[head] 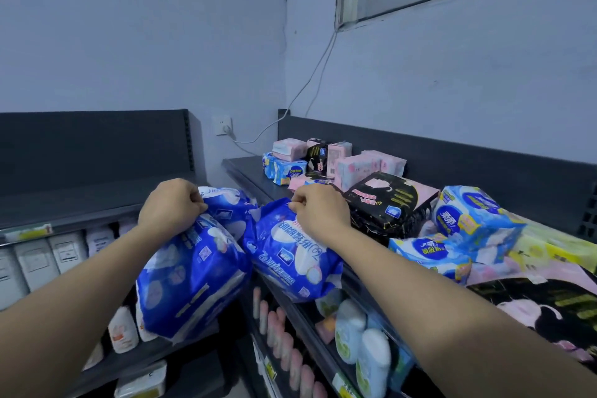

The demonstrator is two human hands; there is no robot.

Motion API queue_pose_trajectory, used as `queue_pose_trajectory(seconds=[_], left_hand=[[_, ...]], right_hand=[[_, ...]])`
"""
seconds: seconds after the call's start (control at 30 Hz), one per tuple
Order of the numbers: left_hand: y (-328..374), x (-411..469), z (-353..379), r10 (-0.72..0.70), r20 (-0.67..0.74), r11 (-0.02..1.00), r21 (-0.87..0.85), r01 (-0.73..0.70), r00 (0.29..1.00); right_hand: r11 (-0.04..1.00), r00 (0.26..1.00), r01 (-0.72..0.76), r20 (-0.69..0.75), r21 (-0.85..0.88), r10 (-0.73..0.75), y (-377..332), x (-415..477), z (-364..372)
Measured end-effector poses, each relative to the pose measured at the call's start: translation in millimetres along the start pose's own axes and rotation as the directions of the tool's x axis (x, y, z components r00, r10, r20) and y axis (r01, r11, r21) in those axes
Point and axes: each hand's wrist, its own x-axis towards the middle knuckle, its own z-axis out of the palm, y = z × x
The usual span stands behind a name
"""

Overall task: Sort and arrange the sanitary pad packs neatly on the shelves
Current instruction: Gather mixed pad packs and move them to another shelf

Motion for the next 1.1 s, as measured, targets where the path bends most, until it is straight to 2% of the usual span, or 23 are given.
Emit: queue_pose_trajectory(seconds=[0.53, 1.1], left_hand=[[-124.2, 10.6, -40.3, -0.235, -0.135, 0.957, 0.139, 0.254, 0.962], [-343.1, 22.1, -154.6, -0.36, -0.267, 0.891, 0.186, 0.415, 0.894]], right_hand=[[0.967, 0.97, 0.211, 0.088, 0.141, -0.225, -99.4, 59.4, 91.8], [0.89, 0.909, 0.333, 0.144, 0.312, -0.39, -340.2, 91.7, 230.2]])
